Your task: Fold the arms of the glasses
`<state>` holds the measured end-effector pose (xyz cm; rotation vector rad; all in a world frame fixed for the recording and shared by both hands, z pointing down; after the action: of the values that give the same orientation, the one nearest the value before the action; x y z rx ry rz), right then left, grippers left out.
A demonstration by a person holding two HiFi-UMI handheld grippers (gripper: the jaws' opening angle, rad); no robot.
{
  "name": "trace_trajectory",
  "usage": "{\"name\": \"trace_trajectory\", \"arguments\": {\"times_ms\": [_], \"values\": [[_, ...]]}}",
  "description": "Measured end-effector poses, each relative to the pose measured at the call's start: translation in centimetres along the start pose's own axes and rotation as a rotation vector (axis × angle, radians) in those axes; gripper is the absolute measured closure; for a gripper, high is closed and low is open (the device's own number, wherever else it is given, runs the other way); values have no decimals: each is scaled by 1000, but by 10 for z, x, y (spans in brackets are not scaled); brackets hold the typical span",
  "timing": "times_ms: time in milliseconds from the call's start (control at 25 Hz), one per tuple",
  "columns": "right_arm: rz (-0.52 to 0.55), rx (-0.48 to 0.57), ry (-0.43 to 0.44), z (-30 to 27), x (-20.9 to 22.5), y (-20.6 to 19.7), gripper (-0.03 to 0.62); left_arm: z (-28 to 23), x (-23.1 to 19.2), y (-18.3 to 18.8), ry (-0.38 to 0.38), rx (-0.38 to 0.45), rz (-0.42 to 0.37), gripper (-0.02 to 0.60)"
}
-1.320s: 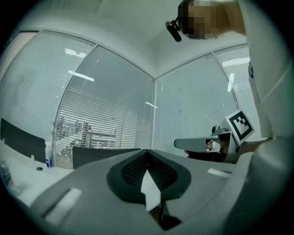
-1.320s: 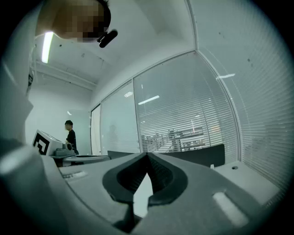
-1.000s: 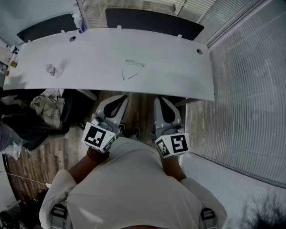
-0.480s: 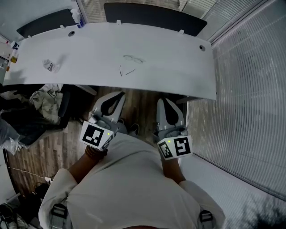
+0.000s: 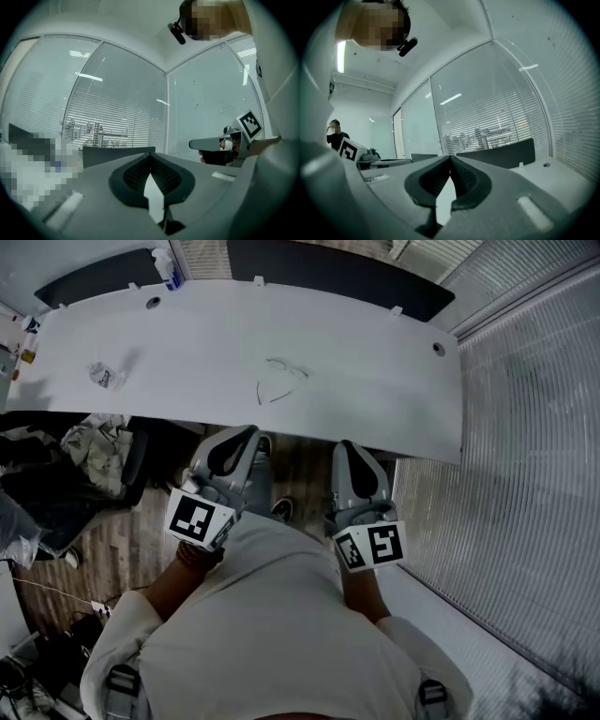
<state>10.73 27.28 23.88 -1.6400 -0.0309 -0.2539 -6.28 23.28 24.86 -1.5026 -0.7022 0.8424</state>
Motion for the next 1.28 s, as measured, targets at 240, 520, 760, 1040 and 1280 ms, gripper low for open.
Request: {"name": "trace_trajectory", "arguments": {"times_ms": [240,520,760,1040,1280], "values": [[46,-17,31,-95,3,4,594,-41,-78,-3,-6,-4,18,578],[79,-24,25,-199,7,21,594,-101,-145,15,-117,-3,-4,578],[68,-43,17,-229,26,23,594,-141,-171,23,-138,-28,-19,578],[73,-111,44,-256,47,16,594,-161,-186,10,-91,-75,44,578],[37,-285,71,-249,52,-37,594,-145,-191,-46,-43,-189,146,578]]}}
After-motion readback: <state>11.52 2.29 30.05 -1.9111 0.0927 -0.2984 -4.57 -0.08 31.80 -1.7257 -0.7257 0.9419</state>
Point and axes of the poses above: the fingertips, and each gripper's own axes: z backward along the fingers, x to its right, y out of its top, the point moved 4 cm from there along z, backward along the fingers, and after that the axes turned 11 degrees about -y, right-handed, at the moved point
